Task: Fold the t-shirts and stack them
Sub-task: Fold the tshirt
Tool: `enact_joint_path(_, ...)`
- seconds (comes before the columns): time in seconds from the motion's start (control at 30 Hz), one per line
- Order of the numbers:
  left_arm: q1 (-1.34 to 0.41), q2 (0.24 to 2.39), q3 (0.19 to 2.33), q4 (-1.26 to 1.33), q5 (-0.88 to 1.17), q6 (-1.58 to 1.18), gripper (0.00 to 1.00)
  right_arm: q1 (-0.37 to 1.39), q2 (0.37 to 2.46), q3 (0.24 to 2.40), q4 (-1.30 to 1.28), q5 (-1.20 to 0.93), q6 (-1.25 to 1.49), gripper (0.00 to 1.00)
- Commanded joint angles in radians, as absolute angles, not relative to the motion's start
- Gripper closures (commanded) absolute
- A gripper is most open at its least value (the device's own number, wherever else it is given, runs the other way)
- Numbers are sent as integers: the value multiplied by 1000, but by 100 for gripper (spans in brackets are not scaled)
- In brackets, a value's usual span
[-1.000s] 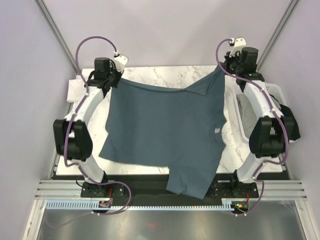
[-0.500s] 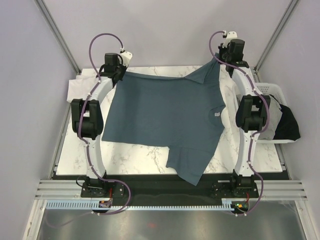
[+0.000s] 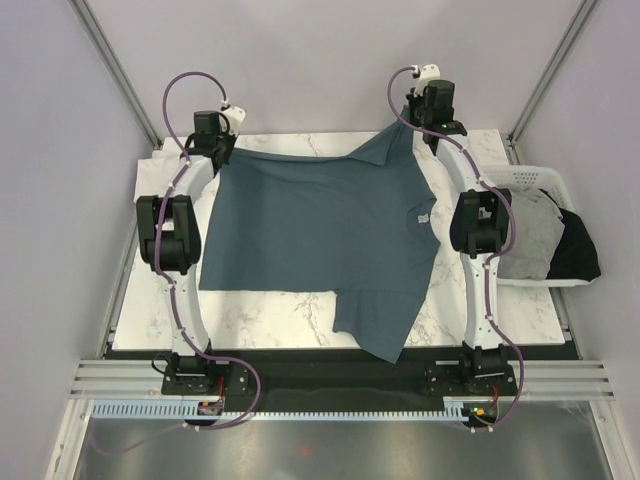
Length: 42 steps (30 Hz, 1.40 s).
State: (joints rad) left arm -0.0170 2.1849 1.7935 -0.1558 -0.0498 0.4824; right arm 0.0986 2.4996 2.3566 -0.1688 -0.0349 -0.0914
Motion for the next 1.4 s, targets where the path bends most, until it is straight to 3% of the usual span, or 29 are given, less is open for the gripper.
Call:
enact_joint_path(0.0, -2, 2108, 1781, -80, -68, 456, 98, 112, 2500, 2427, -104, -6, -112, 100)
enact_joint_path(0.2, -2, 2154, 1838, -127, -42, 486, 98, 107, 2428, 2353, -110, 9, -129, 100)
enact_joint_path(0.4, -2, 2132, 1842, -202, -5, 486, 98, 74, 2251, 2140, -117, -58, -121, 100)
enact_joint_path(0.8, 29, 1936, 1628, -252, 75, 523, 98, 66, 1892, 1718, -120, -150, -114, 100)
enact_joint_path(1.37, 48, 1835, 1476, -262, 123, 517, 98, 67, 1546, 1353, -141, -202, -78, 100)
